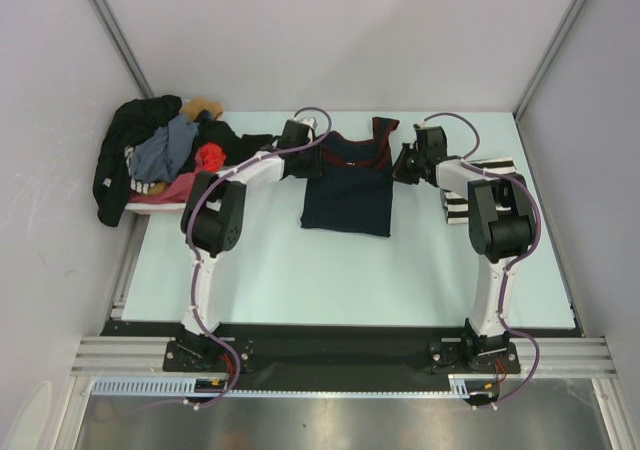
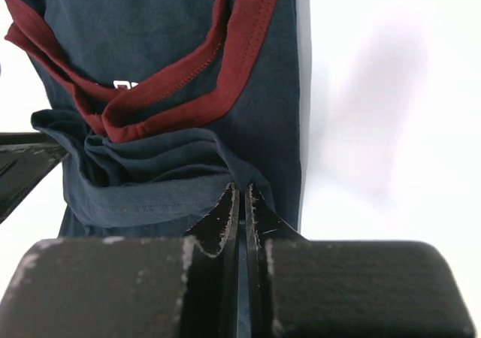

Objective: Fold and stack the tank tops
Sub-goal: Fold the tank top

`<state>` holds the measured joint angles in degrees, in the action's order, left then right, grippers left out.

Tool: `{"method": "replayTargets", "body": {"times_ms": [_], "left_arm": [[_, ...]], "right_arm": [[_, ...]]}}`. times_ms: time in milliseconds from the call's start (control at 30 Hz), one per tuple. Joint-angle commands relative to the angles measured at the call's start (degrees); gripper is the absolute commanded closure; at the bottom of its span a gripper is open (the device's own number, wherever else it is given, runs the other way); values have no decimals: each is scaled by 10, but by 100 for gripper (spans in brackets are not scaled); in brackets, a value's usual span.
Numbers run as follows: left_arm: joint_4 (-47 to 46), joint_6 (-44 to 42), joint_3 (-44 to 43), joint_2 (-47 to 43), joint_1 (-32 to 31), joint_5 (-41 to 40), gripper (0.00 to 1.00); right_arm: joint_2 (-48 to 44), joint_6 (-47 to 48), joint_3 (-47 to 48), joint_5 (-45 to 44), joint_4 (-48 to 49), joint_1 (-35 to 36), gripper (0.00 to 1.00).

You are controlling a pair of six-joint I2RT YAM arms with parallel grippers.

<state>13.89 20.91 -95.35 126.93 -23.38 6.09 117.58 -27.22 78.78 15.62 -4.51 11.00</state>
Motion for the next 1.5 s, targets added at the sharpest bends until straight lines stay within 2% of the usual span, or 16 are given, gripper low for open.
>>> {"method": "replayTargets", "body": {"times_ms": [0, 133, 233, 267, 400, 833, 1033, 1133, 1200, 1233, 1267, 1333, 1367, 1467], "left_arm": [[14, -9, -40, 14, 3, -16, 59], [15, -10, -42, 16, 3, -20, 68], [14, -13, -44, 17, 3, -21, 85], [15, -13, -45, 17, 3, -21, 100], [17, -16, -40, 2, 3, -34, 100], [-30, -36, 60, -123, -3, -93, 100], [-11, -40, 22, -96, -6, -99, 99], [-3, -41, 0, -65, -6, -99, 92], [3, -39, -10, -52, -6, -107, 76], [5, -39, -18, -45, -5, -108, 56], [10, -38, -23, -37, -6, -118, 46], [23, -32, -21, -38, -7, -128, 27], [22, -33, -13, -53, -8, -135, 24], [5, -37, 31, -105, -12, -156, 20]], "right_arm": [[-3, 2, 27, 17, 20, -1, 100], [-2, 2, 27, 19, 20, 0, 100], [-2, 2, 28, 20, 19, 0, 100], [-3, 2, 27, 20, 20, 0, 100], [-10, 1, 25, 21, 17, 0, 100], [-98, 0, -19, 21, 19, 2, 100], [-86, -2, 2, 1, 5, 2, 100], [-54, -9, 23, -6, -18, 2, 99], [-33, -19, 42, -17, -28, 1, 93], [-17, -22, 49, -23, -35, 0, 88], [-7, -27, 58, -30, -41, -1, 60], [0, -38, 61, -35, -45, -2, 51], [-3, -39, 59, -39, -46, -4, 38], [-43, -40, 22, -37, -25, -3, 35]]}}
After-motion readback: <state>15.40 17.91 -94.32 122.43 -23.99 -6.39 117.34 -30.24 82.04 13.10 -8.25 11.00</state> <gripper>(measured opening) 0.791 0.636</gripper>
